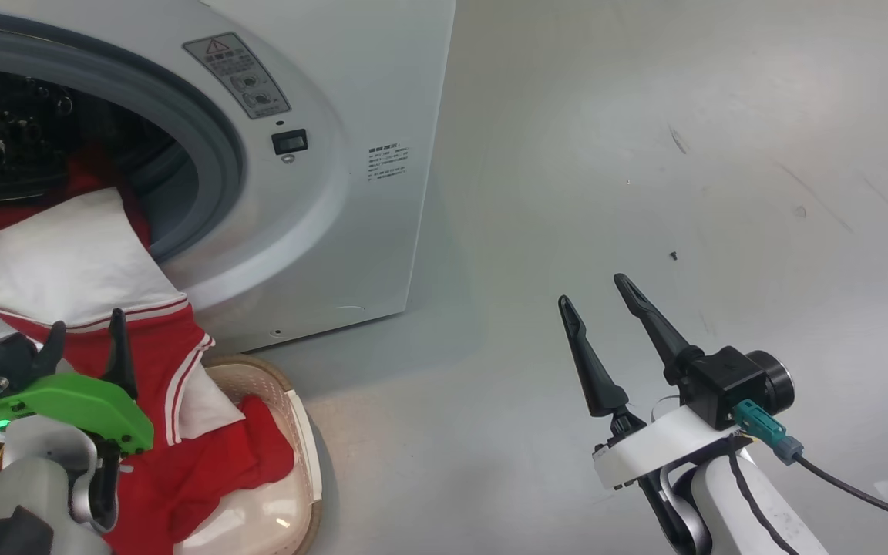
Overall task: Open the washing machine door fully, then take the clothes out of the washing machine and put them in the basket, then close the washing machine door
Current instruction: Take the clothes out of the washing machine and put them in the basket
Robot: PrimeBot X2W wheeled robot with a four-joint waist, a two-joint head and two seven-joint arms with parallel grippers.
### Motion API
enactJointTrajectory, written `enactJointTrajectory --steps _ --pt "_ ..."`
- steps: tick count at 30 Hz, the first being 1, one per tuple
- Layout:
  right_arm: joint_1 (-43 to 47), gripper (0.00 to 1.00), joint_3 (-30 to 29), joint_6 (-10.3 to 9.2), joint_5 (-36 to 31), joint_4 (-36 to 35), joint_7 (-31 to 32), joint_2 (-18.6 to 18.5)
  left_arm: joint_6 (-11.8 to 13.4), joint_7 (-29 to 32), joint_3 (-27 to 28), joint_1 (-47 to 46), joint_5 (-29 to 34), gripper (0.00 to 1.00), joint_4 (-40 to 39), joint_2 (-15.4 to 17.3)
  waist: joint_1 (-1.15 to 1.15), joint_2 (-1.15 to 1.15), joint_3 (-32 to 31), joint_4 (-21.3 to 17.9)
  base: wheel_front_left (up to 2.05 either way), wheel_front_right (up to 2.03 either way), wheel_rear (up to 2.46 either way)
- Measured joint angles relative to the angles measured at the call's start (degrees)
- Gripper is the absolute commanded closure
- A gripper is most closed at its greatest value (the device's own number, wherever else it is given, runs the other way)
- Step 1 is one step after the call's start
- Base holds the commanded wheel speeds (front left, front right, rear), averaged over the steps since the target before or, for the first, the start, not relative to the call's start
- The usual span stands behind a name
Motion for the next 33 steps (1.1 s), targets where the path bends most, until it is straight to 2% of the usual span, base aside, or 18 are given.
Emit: enactJointTrajectory --steps 9,19,33 --pt "-1.29 0.0 0.45 -0.96 0.53 -0.98 0.0 0.01 2.01 4.04 2.11 -5.16 -1.27 0.0 2.85 1.02 0.0 0.0 2.15 -2.56 0.0 0.0 0.0" --pt "-1.71 0.0 1.01 -1.94 1.0 -1.12 0.0 0.04 5.95 6.03 3.54 -8.39 -1.53 0.0 7.16 1.01 0.0 0.0 3.64 -3.96 0.0 0.0 0.0" --pt "-2.37 0.0 2.04 -2.42 1.44 -1.2 0.0 0.04 6.73 6.53 4.49 -11.61 -2.13 0.0 11.36 0.73 0.0 0.0 4.6 -4.16 0.0 0.0 0.0"
